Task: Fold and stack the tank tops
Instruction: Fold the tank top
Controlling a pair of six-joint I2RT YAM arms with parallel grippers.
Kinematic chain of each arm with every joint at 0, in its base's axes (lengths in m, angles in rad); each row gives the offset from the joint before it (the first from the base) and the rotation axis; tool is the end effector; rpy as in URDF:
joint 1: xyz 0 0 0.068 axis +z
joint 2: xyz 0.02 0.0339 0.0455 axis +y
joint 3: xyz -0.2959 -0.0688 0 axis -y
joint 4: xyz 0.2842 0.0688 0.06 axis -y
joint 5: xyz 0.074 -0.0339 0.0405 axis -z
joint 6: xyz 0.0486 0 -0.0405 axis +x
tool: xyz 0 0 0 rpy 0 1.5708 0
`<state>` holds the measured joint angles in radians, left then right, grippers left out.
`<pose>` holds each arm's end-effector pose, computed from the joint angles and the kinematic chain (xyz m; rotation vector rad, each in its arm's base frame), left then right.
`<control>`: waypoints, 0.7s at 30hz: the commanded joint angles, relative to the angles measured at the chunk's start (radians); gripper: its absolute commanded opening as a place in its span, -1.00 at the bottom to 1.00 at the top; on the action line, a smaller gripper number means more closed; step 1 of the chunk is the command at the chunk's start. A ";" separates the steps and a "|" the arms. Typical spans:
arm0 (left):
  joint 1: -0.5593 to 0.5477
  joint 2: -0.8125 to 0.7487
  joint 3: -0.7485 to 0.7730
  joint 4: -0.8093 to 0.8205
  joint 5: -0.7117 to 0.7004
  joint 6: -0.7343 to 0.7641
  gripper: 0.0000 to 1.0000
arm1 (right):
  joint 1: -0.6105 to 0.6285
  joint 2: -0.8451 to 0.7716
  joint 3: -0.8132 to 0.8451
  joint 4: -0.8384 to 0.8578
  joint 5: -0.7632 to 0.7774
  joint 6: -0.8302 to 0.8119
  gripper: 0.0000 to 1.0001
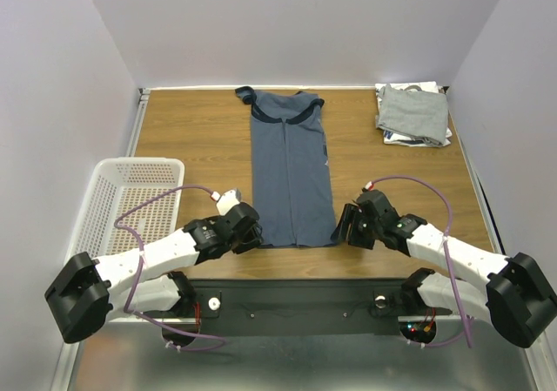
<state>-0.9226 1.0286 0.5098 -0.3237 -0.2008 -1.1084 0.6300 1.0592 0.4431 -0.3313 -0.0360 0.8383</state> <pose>0.1435 -0.1734 0.1874 -0.3288 2.4903 -0.6797 0.1713 0.1271 0.1567 0.2590 2.6247 0.6046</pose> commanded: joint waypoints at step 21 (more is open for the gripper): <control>0.077 0.143 -0.053 0.072 0.004 -0.001 -0.11 | 0.057 0.110 0.022 0.124 -0.004 0.061 -0.04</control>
<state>-0.8486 1.1488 0.4782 -0.2504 -0.1955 -1.1152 0.6662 1.1477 0.4492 -0.2398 -0.0399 0.8833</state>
